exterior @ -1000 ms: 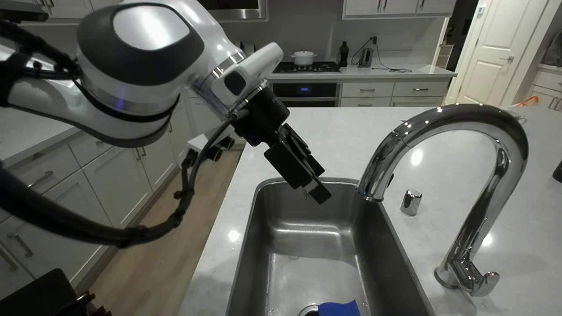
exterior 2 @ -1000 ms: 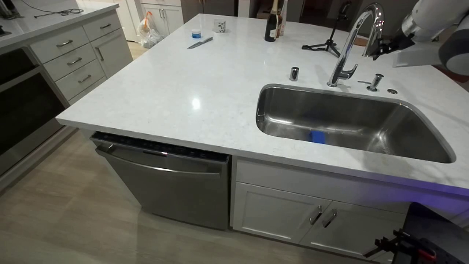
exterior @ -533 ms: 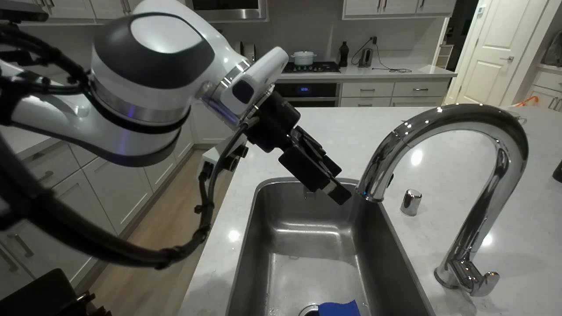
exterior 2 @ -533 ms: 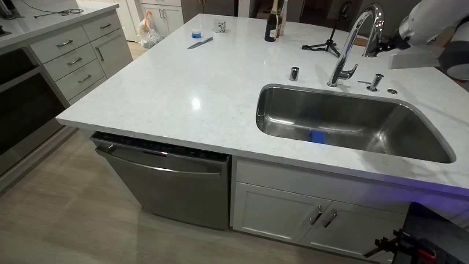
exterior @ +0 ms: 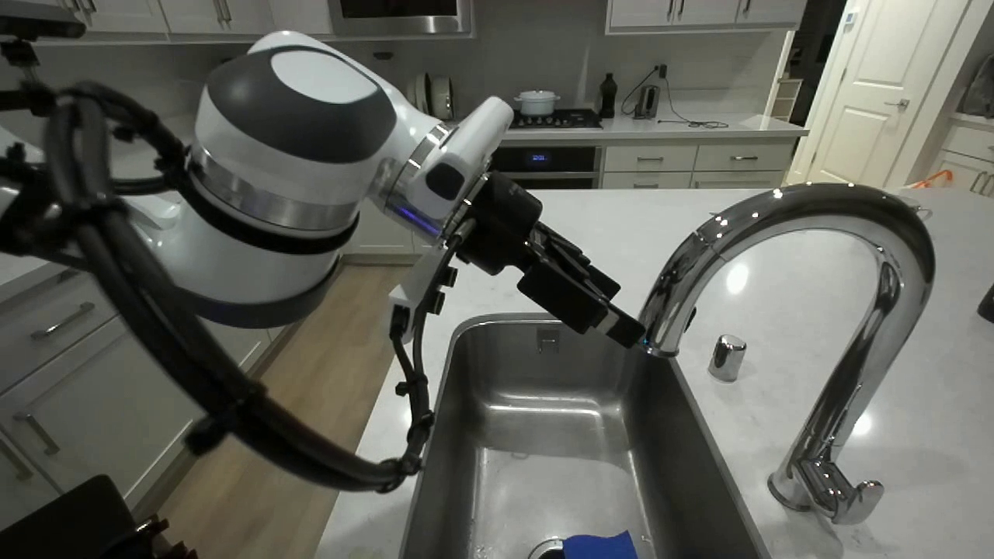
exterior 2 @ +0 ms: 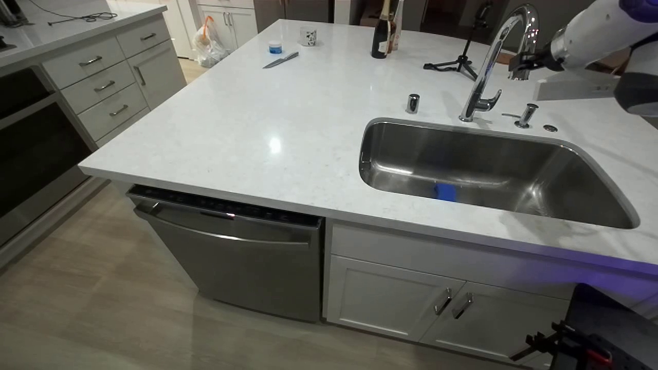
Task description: Pull out the faucet head
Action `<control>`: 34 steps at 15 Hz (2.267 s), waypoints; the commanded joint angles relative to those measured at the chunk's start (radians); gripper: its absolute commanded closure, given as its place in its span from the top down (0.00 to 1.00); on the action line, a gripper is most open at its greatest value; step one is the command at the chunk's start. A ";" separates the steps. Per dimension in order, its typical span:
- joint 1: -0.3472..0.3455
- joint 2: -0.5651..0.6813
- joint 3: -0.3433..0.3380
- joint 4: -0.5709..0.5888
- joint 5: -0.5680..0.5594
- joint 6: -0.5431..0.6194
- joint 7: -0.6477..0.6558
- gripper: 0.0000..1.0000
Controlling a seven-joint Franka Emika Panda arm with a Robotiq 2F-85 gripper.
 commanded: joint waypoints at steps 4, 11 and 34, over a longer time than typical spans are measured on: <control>-0.006 0.017 -0.005 0.031 -0.120 0.032 0.117 1.00; -0.017 0.039 -0.019 0.048 -0.164 0.044 0.129 1.00; -0.005 0.150 -0.022 0.135 -0.267 0.049 0.302 0.20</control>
